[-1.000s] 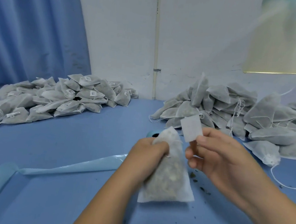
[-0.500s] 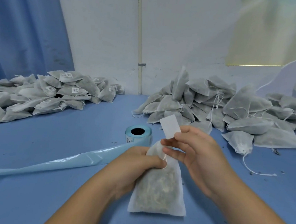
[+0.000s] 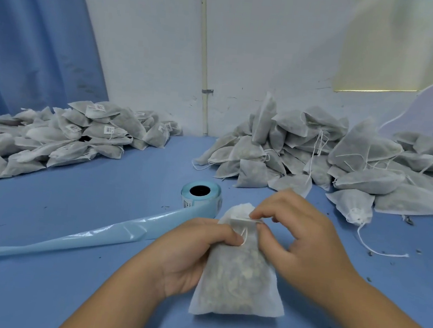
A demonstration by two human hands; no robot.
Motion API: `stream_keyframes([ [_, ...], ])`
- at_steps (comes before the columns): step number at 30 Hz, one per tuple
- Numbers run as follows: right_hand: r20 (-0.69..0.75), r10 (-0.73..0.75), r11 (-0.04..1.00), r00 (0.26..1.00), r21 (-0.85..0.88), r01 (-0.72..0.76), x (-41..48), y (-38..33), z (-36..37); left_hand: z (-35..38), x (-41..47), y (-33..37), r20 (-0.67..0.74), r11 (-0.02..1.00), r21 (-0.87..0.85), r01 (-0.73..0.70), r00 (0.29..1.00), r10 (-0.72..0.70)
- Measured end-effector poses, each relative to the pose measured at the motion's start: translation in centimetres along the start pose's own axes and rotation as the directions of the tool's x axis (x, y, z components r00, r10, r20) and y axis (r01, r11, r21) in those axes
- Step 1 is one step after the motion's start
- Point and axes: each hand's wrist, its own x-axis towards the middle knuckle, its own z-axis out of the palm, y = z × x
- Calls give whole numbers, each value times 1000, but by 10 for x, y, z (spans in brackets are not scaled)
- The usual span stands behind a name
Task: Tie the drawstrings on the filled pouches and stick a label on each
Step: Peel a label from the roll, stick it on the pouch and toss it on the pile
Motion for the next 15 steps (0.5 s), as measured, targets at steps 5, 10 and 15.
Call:
stream_keyframes([
  [5,63,-122,986,991,-108,128,0,-3,-2,-1,0,-1,44,998,-65,4,999,-1],
  [10,245,-70,990,967,-103,97,0,-4,-5,-1,0,0,48,997,-70,24,999,-21],
  [15,371,-36,993,928,-92,75,1,0,-11,0,0,0,110,989,-148,26,994,-9],
])
